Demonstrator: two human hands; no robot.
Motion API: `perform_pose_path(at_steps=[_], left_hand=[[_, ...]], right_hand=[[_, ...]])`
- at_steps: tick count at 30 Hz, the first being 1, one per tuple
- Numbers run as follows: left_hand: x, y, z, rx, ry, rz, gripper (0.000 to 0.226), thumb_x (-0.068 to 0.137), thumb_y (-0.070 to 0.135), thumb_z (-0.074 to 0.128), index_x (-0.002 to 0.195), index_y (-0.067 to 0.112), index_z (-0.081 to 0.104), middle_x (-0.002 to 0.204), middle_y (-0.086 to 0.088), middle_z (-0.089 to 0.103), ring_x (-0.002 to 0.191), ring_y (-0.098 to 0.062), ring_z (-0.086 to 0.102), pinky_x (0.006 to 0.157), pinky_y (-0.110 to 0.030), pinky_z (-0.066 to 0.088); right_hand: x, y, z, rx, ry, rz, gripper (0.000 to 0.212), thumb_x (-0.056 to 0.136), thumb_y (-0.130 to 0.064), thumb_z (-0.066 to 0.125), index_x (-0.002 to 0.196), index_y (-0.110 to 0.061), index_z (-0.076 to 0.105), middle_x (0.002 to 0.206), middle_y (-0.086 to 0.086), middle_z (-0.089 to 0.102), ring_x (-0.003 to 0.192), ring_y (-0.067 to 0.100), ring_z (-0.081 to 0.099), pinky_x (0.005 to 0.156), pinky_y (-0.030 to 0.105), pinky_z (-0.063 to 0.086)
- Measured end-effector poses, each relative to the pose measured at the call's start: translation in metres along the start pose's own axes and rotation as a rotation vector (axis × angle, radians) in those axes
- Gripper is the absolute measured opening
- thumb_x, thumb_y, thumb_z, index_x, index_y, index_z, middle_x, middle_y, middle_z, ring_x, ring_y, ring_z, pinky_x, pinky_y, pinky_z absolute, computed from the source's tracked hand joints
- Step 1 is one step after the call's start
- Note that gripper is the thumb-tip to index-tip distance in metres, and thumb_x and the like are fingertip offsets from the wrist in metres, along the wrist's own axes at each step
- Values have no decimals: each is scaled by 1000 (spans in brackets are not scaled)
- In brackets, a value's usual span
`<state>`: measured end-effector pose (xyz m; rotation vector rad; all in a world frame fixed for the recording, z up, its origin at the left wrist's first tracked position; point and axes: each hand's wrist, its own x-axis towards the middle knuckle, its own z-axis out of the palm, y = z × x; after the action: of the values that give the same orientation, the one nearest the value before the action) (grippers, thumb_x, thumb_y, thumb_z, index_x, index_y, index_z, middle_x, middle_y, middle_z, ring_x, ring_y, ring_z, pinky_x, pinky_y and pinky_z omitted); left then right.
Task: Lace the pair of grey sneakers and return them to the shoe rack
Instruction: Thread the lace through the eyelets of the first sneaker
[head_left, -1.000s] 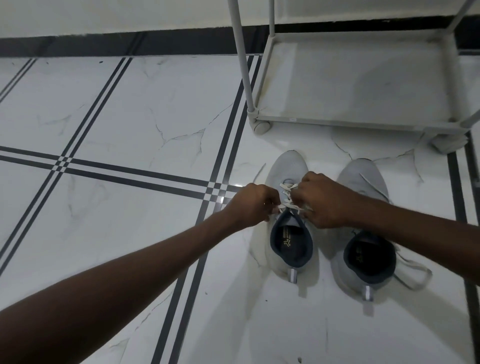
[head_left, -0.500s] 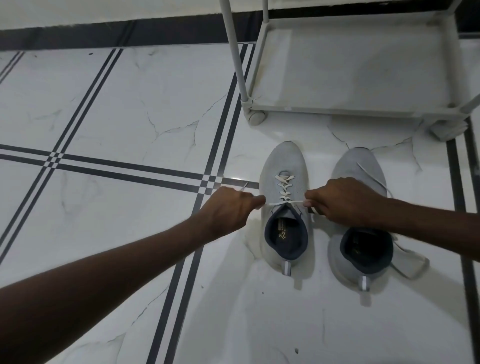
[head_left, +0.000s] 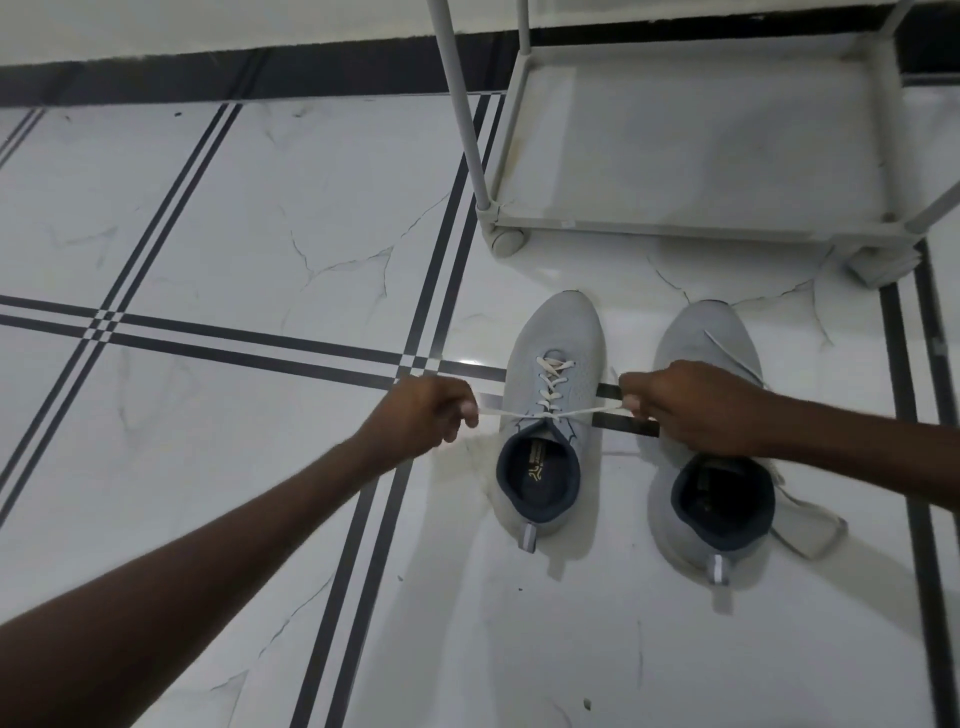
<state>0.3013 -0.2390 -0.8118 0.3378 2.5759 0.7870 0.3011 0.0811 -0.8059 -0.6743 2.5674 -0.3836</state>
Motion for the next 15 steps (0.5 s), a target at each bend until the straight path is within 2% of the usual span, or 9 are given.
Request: perform_pose_path(at_steps=[2,4,7,9,11,13,15], left_hand=[[-7,7,-16,-347,-69,-146,19,92,19,64,78,8,69,66,-9,70,57,-15,64,57,-25,52],[-12,15,-26,-555,-110,-189,24,89,26,69,78,4,70,73,-13,69,62,-17,64,60,-26,52],[-9,27,-31,-720,-152,-166,24,87,33,68,82,9,71,89,-12,72,85,-22,69,84,-37,55],[-2,34,-29,-831,-216,-148,13,92,22,63,91,10,68,112,-12,73,110,-26,67,97,-38,49],[6,40,-25,-922,-262,-129,9,95,11,58,100,8,64,127,-11,67,121,-24,61,100,-33,49],[15,44,-18,-994,-279,-130,11,95,10,57,103,9,66,123,-12,67,118,-27,61,101,-36,47],[23,49,-11,-1019,-235,-167,10,94,17,62,98,14,70,105,-11,70,108,-26,62,95,-36,45]], right_hand=[[-10,0,-11,218,-5,19,29,100,-17,42,74,-28,45,58,-9,55,54,4,53,59,28,41],[-20,-7,-15,440,-17,41,26,98,-11,45,77,-24,54,62,-3,66,57,6,60,60,20,45],[-21,-19,-18,753,15,31,21,94,-4,55,81,-15,65,69,1,72,63,9,66,66,25,51],[-11,-25,-24,861,18,20,16,91,-6,62,84,-15,71,77,3,74,71,11,67,72,30,51],[2,-30,-29,1016,-22,24,10,89,-6,64,89,-11,73,97,5,76,84,16,67,80,33,55],[15,-34,-30,1075,-58,48,9,90,-6,62,93,-5,71,96,4,75,82,10,66,78,28,54],[27,-36,-26,1119,-63,106,11,94,-5,57,94,-1,68,83,2,75,73,10,65,74,29,51]])
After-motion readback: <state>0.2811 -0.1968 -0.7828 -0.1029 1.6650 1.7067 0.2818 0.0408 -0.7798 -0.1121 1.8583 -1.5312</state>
